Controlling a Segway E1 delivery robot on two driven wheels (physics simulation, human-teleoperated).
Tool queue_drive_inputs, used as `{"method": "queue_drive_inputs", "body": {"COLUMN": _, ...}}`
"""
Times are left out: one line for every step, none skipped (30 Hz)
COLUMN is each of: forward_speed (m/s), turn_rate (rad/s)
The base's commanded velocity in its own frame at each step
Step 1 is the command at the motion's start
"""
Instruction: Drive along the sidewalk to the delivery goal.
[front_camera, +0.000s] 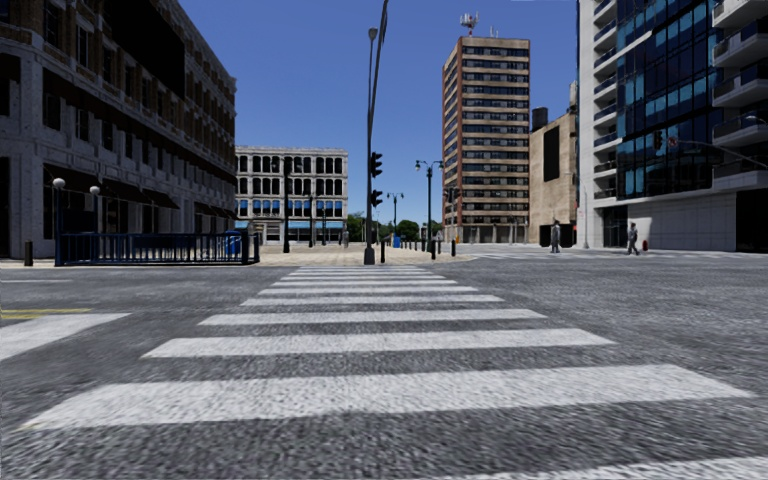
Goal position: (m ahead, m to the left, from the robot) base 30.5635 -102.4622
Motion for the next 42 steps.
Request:
{"method": "queue_drive_inputs", "body": {"forward_speed": 2.00, "turn_rate": 0.16}}
{"method": "queue_drive_inputs", "body": {"forward_speed": 2.00, "turn_rate": 0.27}}
{"method": "queue_drive_inputs", "body": {"forward_speed": 2.00, "turn_rate": 0.30}}
{"method": "queue_drive_inputs", "body": {"forward_speed": 2.00, "turn_rate": 0.30}}
{"method": "queue_drive_inputs", "body": {"forward_speed": 2.00, "turn_rate": 0.30}}
{"method": "queue_drive_inputs", "body": {"forward_speed": 2.00, "turn_rate": 0.31}}
{"method": "queue_drive_inputs", "body": {"forward_speed": 2.00, "turn_rate": 0.31}}
{"method": "queue_drive_inputs", "body": {"forward_speed": 2.00, "turn_rate": 0.31}}
{"method": "queue_drive_inputs", "body": {"forward_speed": 2.00, "turn_rate": 0.31}}
{"method": "queue_drive_inputs", "body": {"forward_speed": 2.00, "turn_rate": 0.31}}
{"method": "queue_drive_inputs", "body": {"forward_speed": 2.00, "turn_rate": 0.31}}
{"method": "queue_drive_inputs", "body": {"forward_speed": 2.00, "turn_rate": 0.31}}
{"method": "queue_drive_inputs", "body": {"forward_speed": 2.00, "turn_rate": 0.31}}
{"method": "queue_drive_inputs", "body": {"forward_speed": 2.00, "turn_rate": 0.28}}
{"method": "queue_drive_inputs", "body": {"forward_speed": 2.00, "turn_rate": 0.18}}
{"method": "queue_drive_inputs", "body": {"forward_speed": 2.00, "turn_rate": 0.18}}
{"method": "queue_drive_inputs", "body": {"forward_speed": 2.00, "turn_rate": 0.03}}
{"method": "queue_drive_inputs", "body": {"forward_speed": 2.00, "turn_rate": 0.00}}
{"method": "queue_drive_inputs", "body": {"forward_speed": 2.00, "turn_rate": 0.00}}
{"method": "queue_drive_inputs", "body": {"forward_speed": 2.00, "turn_rate": 0.00}}
{"method": "queue_drive_inputs", "body": {"forward_speed": 2.00, "turn_rate": 0.00}}
{"method": "queue_drive_inputs", "body": {"forward_speed": 2.00, "turn_rate": 0.00}}
{"method": "queue_drive_inputs", "body": {"forward_speed": 2.00, "turn_rate": 0.00}}
{"method": "queue_drive_inputs", "body": {"forward_speed": 2.00, "turn_rate": 0.00}}
{"method": "queue_drive_inputs", "body": {"forward_speed": 2.00, "turn_rate": 0.00}}
{"method": "queue_drive_inputs", "body": {"forward_speed": 2.00, "turn_rate": 0.00}}
{"method": "queue_drive_inputs", "body": {"forward_speed": 2.00, "turn_rate": 0.00}}
{"method": "queue_drive_inputs", "body": {"forward_speed": 2.00, "turn_rate": 0.00}}
{"method": "queue_drive_inputs", "body": {"forward_speed": 2.00, "turn_rate": 0.00}}
{"method": "queue_drive_inputs", "body": {"forward_speed": 2.00, "turn_rate": 0.00}}
{"method": "queue_drive_inputs", "body": {"forward_speed": 2.00, "turn_rate": 0.09}}
{"method": "queue_drive_inputs", "body": {"forward_speed": 2.00, "turn_rate": 0.21}}
{"method": "queue_drive_inputs", "body": {"forward_speed": 2.00, "turn_rate": 0.24}}
{"method": "queue_drive_inputs", "body": {"forward_speed": 2.00, "turn_rate": 0.24}}
{"method": "queue_drive_inputs", "body": {"forward_speed": 2.00, "turn_rate": 0.25}}
{"method": "queue_drive_inputs", "body": {"forward_speed": 2.00, "turn_rate": 0.25}}
{"method": "queue_drive_inputs", "body": {"forward_speed": 2.00, "turn_rate": 0.25}}
{"method": "queue_drive_inputs", "body": {"forward_speed": 2.00, "turn_rate": 0.22}}
{"method": "queue_drive_inputs", "body": {"forward_speed": 2.00, "turn_rate": 0.17}}
{"method": "queue_drive_inputs", "body": {"forward_speed": 2.00, "turn_rate": 0.17}}
{"method": "queue_drive_inputs", "body": {"forward_speed": 2.00, "turn_rate": 0.15}}
{"method": "queue_drive_inputs", "body": {"forward_speed": 2.00, "turn_rate": 0.15}}
